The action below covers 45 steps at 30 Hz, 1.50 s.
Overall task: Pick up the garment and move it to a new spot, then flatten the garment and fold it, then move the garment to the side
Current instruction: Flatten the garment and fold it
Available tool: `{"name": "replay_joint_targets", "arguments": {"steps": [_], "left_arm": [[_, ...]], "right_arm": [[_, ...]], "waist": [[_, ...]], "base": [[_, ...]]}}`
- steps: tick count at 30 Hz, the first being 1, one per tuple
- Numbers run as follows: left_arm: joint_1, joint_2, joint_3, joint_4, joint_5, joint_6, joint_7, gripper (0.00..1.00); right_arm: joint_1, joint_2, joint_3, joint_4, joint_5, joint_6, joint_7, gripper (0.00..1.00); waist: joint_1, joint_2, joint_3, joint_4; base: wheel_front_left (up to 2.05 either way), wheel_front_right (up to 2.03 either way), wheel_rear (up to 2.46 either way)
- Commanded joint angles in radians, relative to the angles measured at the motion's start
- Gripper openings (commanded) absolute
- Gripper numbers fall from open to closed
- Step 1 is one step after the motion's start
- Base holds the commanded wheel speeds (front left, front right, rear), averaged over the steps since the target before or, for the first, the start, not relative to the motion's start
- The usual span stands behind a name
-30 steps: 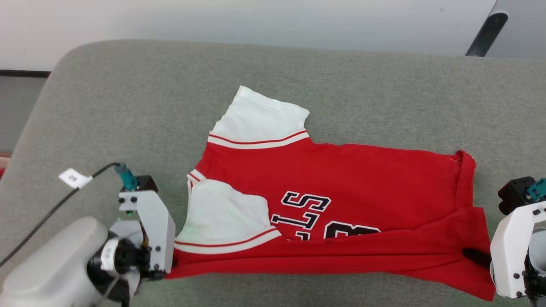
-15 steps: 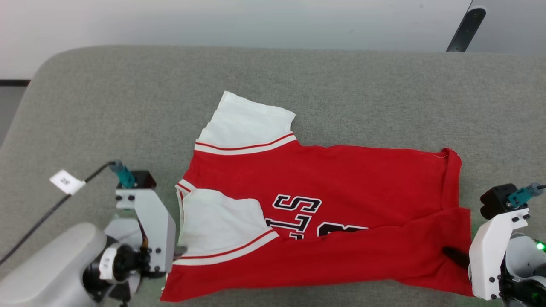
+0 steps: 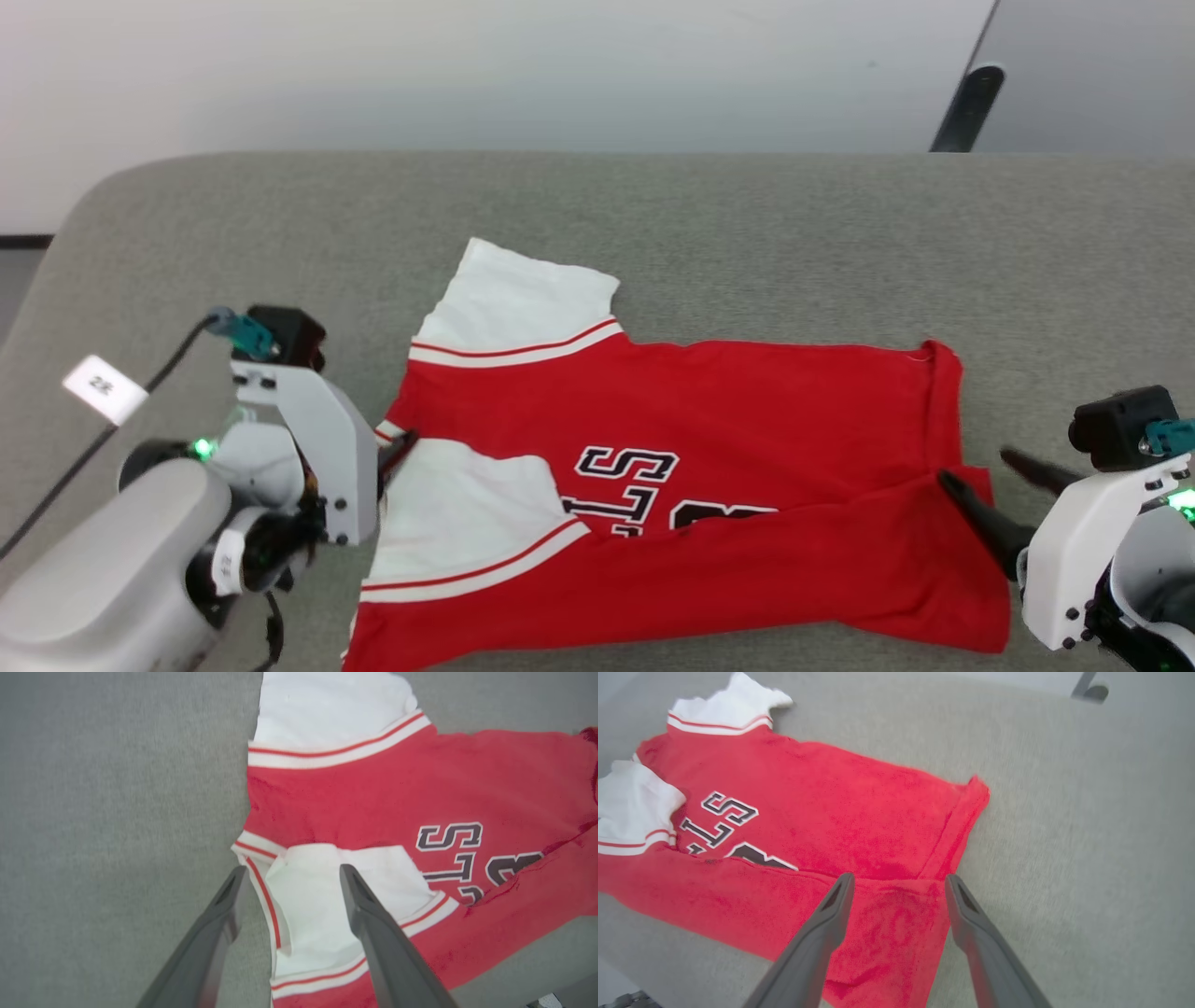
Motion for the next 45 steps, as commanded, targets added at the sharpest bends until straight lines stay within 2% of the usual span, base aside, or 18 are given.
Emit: {"name": "replay_joint_targets", "arguments": {"steps": [1,5,8,14,17,22,26,34,41,45], "left_arm": [[-0.014,-0.006,0.006,0.007,0.010,-0.010,-0.018,1.00],[-0.044,-0.023,0.023,0.052,0.041,-0.038,-0.099,1.00],[-0.076,-0.032,0.036,0.085,0.066,-0.066,-0.154,1.00],[-0.145,-0.053,0.048,0.169,0.094,-0.125,-0.220,1.00],[-0.190,-0.055,0.044,0.219,0.096,-0.162,-0.205,1.00],[-0.285,-0.049,0.030,0.311,0.086,-0.222,-0.115,1.00],[-0.366,-0.029,0.011,0.377,0.090,-0.271,-0.021,1.00],[-0.503,0.014,-0.013,0.493,0.107,-0.320,0.139,1.00],[-0.567,0.013,-0.027,0.590,0.113,-0.309,0.226,1.00],[-0.558,-0.004,-0.048,0.657,0.107,-0.281,0.298,1.00]], "right_arm": [[0.009,-0.013,0.016,-0.019,-0.019,-0.001,-0.040,1.00],[0.014,-0.016,0.039,-0.044,-0.088,-0.001,-0.254,1.00],[0.009,0.005,0.027,-0.042,-0.154,-0.001,-0.421,1.00],[0.007,0.095,-0.022,-0.013,-0.325,-0.001,-0.729,1.00],[0.011,0.156,-0.043,-0.005,-0.371,-0.001,-0.820,1.00],[-0.012,0.217,-0.051,0.003,-0.411,-0.001,-0.877,1.00],[-0.036,0.239,-0.036,0.001,-0.414,-0.001,-0.890,1.00],[-0.074,0.260,-0.014,-0.027,-0.393,-0.001,-0.905,1.00],[-0.089,0.263,0.005,-0.034,-0.369,-0.001,-0.903,1.00],[-0.098,0.254,0.007,-0.046,-0.359,-0.001,-0.898,1.00]], "waist": [[0.0000,0.0000,-0.011,-0.017],[0.0000,0.0000,-0.012,-0.047],[0.0000,0.0000,-0.006,-0.075],[0.0000,0.0000,0.028,-0.134],[0.0000,0.0000,0.057,-0.168],[0.0000,0.0000,0.121,-0.227],[0.0000,0.0000,0.183,-0.274],[0.0000,0.0000,0.303,-0.343],[0.0000,0.0000,0.360,-0.364],[0.0000,0.0000,0.368,-0.359]], "base": [[0.00,0.00,0.00],[0.00,0.00,0.00],[0.00,0.00,0.00],[0.00,0.00,0.00],[0.00,0.00,0.00],[0.00,0.00,0.00],[0.00,0.00,0.00],[0.00,0.00,0.00],[0.00,0.00,0.00],[0.00,0.00,0.00]]}}
